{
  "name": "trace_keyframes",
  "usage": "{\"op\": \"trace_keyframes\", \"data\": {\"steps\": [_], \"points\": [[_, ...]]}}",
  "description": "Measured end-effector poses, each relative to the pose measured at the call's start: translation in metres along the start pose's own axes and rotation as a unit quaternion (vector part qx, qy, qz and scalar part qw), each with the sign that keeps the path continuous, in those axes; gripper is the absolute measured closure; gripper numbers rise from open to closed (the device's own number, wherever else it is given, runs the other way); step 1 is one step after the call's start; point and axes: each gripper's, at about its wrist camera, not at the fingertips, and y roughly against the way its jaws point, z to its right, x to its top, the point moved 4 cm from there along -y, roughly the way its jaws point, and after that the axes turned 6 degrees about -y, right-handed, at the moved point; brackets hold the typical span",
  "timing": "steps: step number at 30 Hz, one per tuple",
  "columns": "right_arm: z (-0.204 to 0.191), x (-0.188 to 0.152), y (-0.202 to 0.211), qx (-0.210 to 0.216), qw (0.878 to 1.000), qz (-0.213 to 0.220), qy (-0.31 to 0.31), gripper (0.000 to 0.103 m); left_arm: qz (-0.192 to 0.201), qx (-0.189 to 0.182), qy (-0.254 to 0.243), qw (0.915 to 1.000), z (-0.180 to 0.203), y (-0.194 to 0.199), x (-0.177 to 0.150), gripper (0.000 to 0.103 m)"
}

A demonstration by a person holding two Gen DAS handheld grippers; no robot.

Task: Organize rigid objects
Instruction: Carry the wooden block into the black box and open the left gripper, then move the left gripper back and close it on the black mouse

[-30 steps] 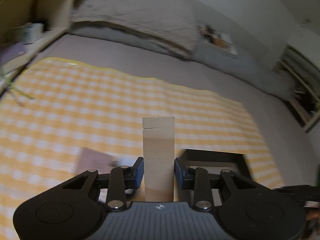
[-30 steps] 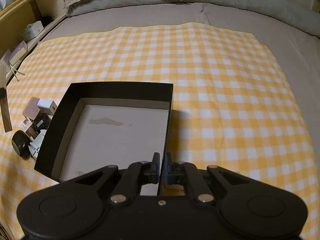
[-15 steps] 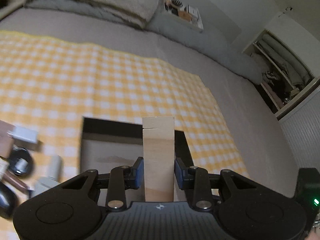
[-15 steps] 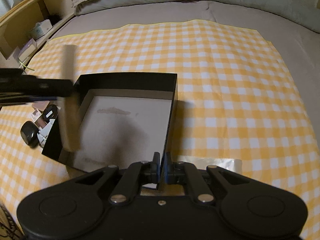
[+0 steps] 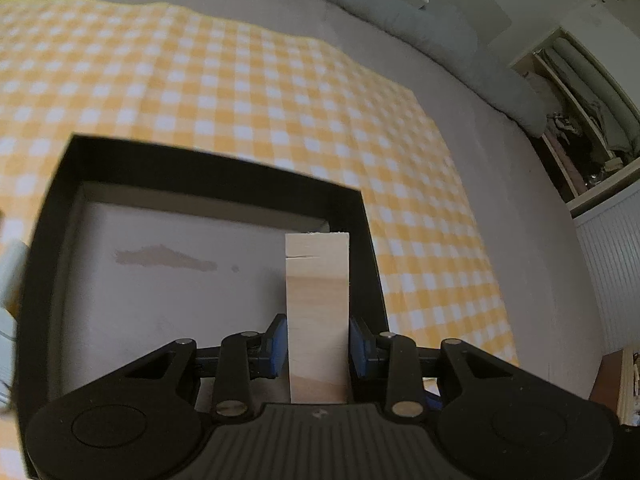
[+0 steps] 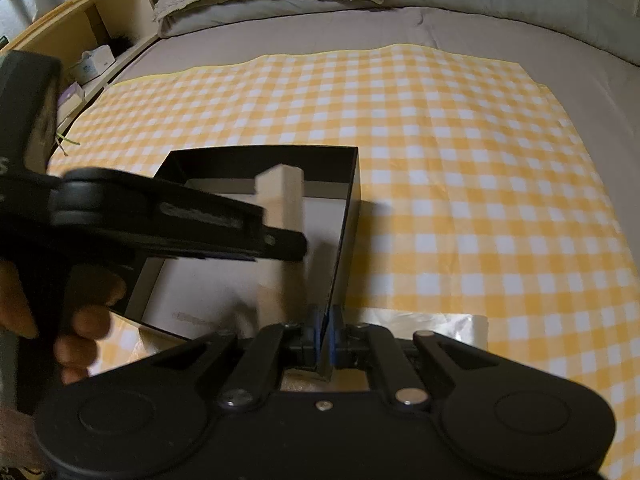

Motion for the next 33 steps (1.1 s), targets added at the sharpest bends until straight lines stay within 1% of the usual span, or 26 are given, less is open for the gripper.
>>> {"op": "trace_keyframes", "data": {"steps": [4,7,10,15,16,17,19,23,25,28,33], "points": [[-0.004,0.000,-0.001,-0.010,1.000,-0.002,0.009,0.098,-0.009,-0.001,0.001,1.0000,0.002,-0.013,-0.006,0.066],[-0.004,0.000,-0.002,-0.012,1.000,-0.004,0.009,0.098,-0.016,-0.011,0.006,0.9998,0.002,-0.020,-0.008,0.051],[-0.002,0.000,-0.004,-0.011,1.000,-0.008,0.006,0.098,-0.011,-0.008,-0.003,0.9999,0.005,-0.019,-0.008,0.049],[-0.002,0.001,-0.005,-0.012,1.000,-0.010,0.011,0.098,0.002,-0.011,-0.022,0.9997,0.006,-0.003,-0.007,0.036],[-0.002,0.001,-0.005,-0.013,1.000,-0.012,0.011,0.098,0.005,-0.009,-0.026,0.9996,0.007,0.001,-0.006,0.031],[-0.002,0.001,-0.006,-0.013,1.000,-0.014,0.010,0.098,0.009,-0.008,-0.031,0.9995,0.007,0.006,-0.005,0.025],[-0.002,0.002,-0.006,-0.016,1.000,-0.016,0.009,0.098,0.018,-0.006,-0.041,0.9990,0.007,0.016,-0.004,0.019],[-0.004,0.002,-0.007,-0.024,0.999,-0.017,0.015,0.098,0.049,0.009,-0.076,0.9959,0.006,0.042,-0.001,0.008],[-0.004,0.003,-0.008,-0.030,0.999,-0.016,0.020,0.098,0.062,0.015,-0.089,0.9940,0.004,0.056,0.000,0.004],[-0.007,0.004,-0.011,-0.043,0.999,-0.013,0.029,0.098,0.089,0.034,-0.110,0.9894,-0.002,0.079,0.001,0.000],[-0.008,0.006,-0.013,-0.058,0.998,-0.008,0.033,0.098,0.125,0.075,-0.124,0.9815,-0.021,0.112,0.003,0.000]]}}
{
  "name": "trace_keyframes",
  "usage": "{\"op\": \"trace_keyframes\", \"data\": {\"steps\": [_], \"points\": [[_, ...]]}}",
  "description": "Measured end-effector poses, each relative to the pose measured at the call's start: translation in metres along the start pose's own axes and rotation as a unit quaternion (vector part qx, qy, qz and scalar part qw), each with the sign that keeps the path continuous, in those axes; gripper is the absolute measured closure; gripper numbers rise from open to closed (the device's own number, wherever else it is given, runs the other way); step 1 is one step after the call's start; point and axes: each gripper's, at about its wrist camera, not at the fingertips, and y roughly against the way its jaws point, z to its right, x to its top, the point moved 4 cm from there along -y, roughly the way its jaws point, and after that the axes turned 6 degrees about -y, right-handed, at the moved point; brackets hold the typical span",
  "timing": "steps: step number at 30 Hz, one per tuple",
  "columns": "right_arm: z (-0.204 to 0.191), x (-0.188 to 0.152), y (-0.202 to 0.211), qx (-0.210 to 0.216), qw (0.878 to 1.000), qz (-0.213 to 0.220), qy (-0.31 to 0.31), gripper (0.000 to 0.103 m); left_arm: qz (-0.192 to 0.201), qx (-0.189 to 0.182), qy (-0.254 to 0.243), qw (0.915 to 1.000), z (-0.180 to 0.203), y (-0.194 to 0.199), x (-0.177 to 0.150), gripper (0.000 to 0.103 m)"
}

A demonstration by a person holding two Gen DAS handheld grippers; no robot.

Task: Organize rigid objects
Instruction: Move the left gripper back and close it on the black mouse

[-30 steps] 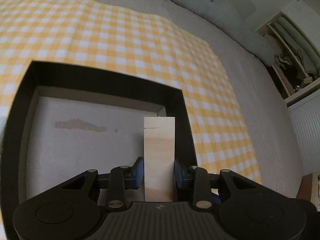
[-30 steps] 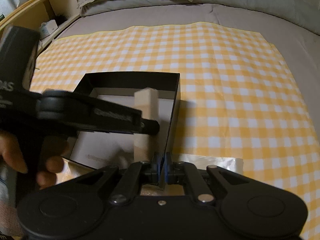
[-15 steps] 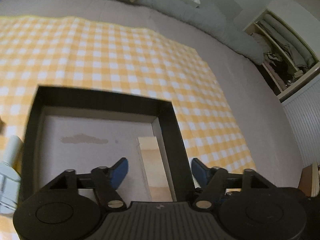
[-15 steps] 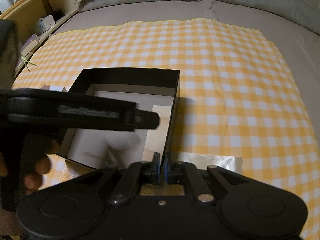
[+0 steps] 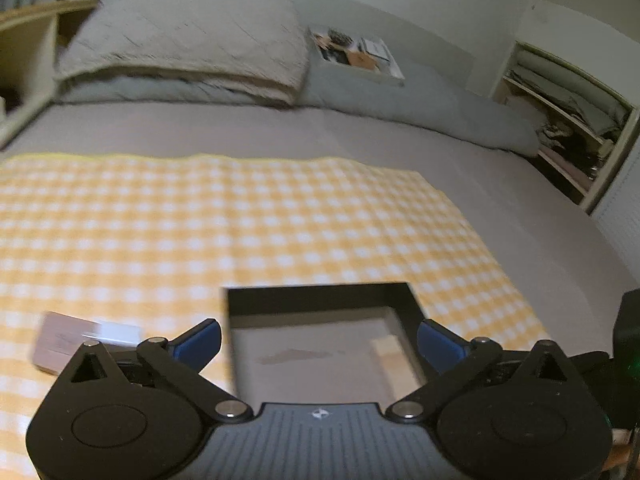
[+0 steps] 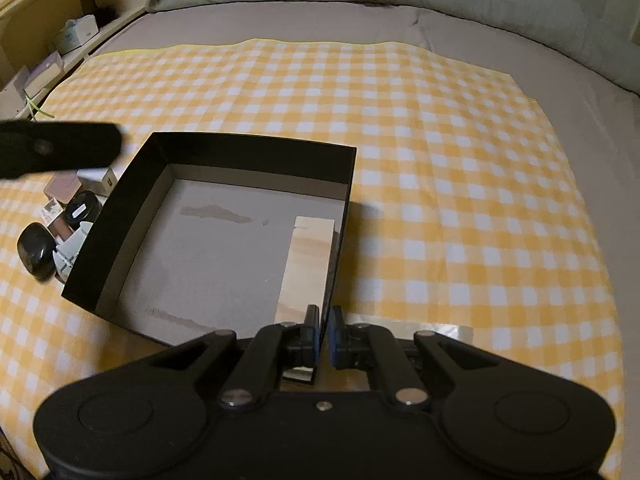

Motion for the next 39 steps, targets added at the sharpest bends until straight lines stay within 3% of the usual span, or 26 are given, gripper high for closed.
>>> {"op": "trace_keyframes", "data": {"steps": [10,19,23,29,39], "points": [[-0.001,0.002,-0.004,-0.011,1.000,0.002,-0.011,0.096,0.024,0.085,-0.005,0.9961,-0.074,0.048,-0.008,0.000],[0.000,-0.004,-0.011,-0.012,1.000,-0.025,-0.013,0.097,0.002,0.151,0.012,0.9884,-0.141,0.068,-0.031,0.000],[0.000,-0.002,-0.012,-0.013,1.000,-0.023,-0.014,0.097,-0.022,0.169,0.023,0.9851,-0.158,0.069,-0.042,0.000],[0.002,0.005,-0.008,-0.011,0.999,-0.012,-0.028,0.098,-0.055,0.168,0.017,0.9842,-0.168,0.060,-0.059,0.000],[0.002,0.008,-0.010,-0.011,0.999,-0.011,-0.030,0.098,-0.114,0.186,-0.064,0.9739,-0.170,0.031,-0.091,0.000]]}}
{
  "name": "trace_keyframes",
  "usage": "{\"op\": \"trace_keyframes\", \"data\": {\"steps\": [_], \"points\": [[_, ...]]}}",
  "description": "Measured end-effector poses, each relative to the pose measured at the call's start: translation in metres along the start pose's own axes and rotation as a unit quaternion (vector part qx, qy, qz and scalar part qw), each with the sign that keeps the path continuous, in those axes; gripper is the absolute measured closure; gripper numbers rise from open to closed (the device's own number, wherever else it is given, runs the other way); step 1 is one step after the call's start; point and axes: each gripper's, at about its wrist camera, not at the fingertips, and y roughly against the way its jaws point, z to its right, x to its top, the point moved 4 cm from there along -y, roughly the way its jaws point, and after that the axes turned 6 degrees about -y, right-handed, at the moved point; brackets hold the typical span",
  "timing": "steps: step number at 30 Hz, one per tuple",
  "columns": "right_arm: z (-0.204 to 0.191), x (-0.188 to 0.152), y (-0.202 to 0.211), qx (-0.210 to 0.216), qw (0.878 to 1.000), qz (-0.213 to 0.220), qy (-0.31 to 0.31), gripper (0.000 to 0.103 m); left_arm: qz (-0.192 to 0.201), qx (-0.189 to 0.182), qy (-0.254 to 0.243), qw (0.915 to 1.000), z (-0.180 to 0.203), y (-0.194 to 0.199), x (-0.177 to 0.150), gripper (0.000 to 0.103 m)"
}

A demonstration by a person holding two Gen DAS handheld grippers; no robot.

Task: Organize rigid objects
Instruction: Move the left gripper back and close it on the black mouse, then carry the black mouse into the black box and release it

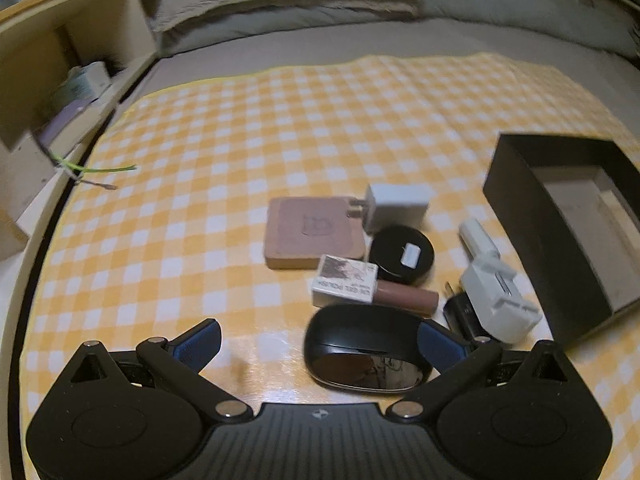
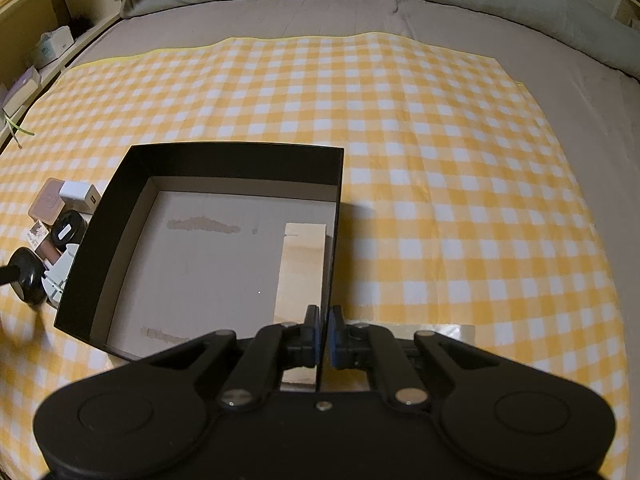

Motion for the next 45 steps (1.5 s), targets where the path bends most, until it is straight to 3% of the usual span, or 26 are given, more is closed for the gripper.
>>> {"op": "trace_keyframes", "data": {"steps": [11,21,32,38,45], "points": [[-0.001,-0.002,0.001,0.001,1.000,0.000,0.002,0.097,-0.017,-0.030,-0.046,0.9983,0.020,-0.022,0.002,0.002],[-0.004,-0.003,-0.001,0.000,1.000,-0.005,0.006,0.097,-0.055,-0.053,-0.034,0.9965,0.021,-0.037,0.001,0.022],[-0.007,-0.004,-0.004,-0.004,1.000,-0.011,0.018,0.097,-0.056,-0.070,-0.018,0.9958,0.020,-0.029,-0.002,0.022],[-0.006,-0.004,-0.003,-0.005,1.000,-0.015,0.021,0.097,-0.059,-0.063,0.026,0.9960,0.012,-0.018,-0.005,0.022],[-0.006,-0.003,-0.001,-0.006,1.000,-0.013,0.021,0.097,-0.013,-0.056,0.100,0.9933,-0.011,0.013,0.015,0.022]]}}
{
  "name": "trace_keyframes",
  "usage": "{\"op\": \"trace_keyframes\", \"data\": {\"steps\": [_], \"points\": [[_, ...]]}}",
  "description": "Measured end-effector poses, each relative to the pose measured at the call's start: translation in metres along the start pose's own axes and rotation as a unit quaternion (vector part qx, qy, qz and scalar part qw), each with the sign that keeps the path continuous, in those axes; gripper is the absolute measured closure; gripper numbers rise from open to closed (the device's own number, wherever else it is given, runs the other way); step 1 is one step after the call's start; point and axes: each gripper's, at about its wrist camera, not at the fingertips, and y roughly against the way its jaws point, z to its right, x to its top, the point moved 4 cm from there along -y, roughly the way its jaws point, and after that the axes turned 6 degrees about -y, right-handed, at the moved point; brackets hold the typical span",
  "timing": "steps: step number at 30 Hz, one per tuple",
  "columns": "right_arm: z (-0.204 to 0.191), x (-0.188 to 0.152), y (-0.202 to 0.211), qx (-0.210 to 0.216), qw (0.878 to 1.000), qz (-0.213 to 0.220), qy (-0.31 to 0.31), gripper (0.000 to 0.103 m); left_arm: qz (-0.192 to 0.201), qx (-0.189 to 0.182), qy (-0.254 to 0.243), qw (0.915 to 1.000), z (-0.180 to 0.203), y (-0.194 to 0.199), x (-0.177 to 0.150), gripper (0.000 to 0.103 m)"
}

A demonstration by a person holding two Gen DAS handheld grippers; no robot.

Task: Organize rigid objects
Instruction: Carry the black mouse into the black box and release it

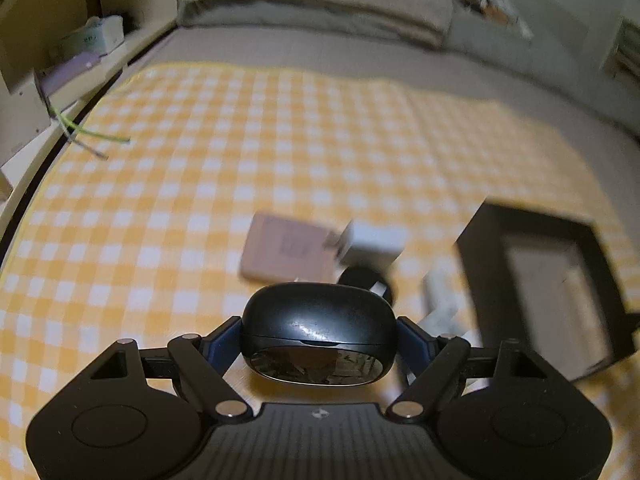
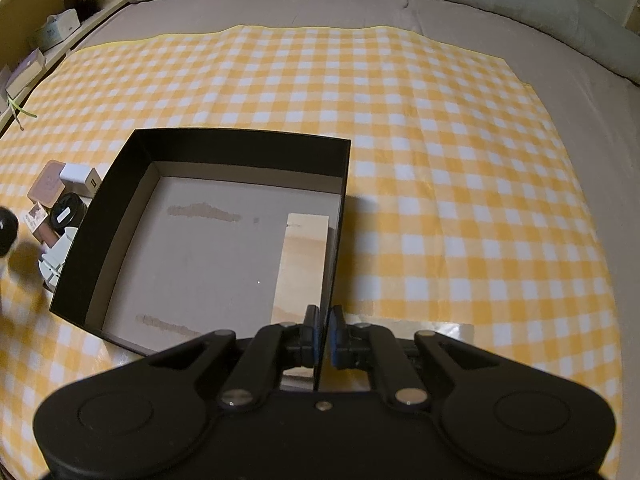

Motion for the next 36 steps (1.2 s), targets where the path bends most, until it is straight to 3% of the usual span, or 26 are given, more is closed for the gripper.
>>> {"op": "trace_keyframes", "data": {"steps": [5,15,25,31,36], "points": [[0.001,0.000,0.002,0.002,1.000,0.002,0.000,0.098,0.038,-0.049,0.018,0.9979,0.025,0.020,0.019,0.022],[0.000,-0.004,0.007,0.005,1.000,0.005,0.005,0.098,0.068,-0.140,-0.004,0.9878,0.126,0.025,0.046,0.022],[-0.005,-0.006,0.012,0.005,1.000,0.009,0.021,0.097,0.045,-0.162,0.003,0.9857,0.197,-0.024,0.068,0.022],[-0.003,-0.005,0.013,0.012,1.000,0.009,0.017,0.097,0.039,-0.167,-0.003,0.9853,0.220,-0.053,0.075,0.022],[-0.002,-0.005,0.013,0.017,1.000,0.009,0.013,0.098,0.039,-0.185,0.019,0.9818,0.228,-0.073,0.077,0.022]]}}
